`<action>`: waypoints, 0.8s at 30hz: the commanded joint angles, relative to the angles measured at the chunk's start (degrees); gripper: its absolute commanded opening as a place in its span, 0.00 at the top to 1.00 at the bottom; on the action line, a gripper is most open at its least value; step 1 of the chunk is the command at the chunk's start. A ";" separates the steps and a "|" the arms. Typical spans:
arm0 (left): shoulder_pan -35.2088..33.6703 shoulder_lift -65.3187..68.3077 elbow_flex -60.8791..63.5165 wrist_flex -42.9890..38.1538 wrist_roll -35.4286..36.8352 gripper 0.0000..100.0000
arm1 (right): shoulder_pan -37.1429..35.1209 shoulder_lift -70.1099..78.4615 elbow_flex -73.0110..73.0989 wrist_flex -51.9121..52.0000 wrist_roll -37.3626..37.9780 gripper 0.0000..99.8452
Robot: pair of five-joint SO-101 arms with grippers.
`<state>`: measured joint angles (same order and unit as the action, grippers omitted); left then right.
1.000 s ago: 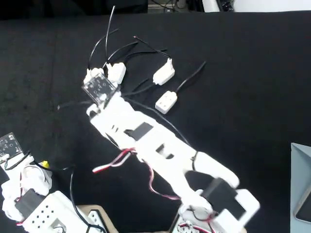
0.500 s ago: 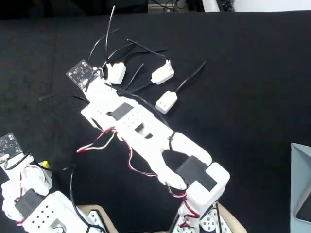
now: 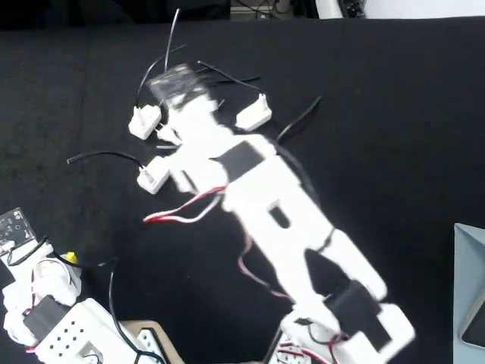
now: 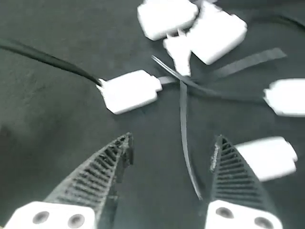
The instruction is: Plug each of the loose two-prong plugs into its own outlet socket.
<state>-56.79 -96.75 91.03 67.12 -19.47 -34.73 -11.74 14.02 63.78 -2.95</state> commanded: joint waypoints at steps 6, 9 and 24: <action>-0.04 -0.35 -0.31 -0.88 -0.70 0.72 | 16.09 -4.88 8.40 1.41 -2.46 0.75; -0.04 -0.35 -0.31 -0.88 -0.70 0.72 | 19.69 -3.82 16.22 -8.09 -3.60 0.75; -0.04 -0.35 -0.31 -0.88 -0.70 0.72 | 19.78 18.15 7.60 -23.03 -26.90 0.75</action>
<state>-56.79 -96.75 91.03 67.12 -19.56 -14.86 3.03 28.00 41.54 -25.89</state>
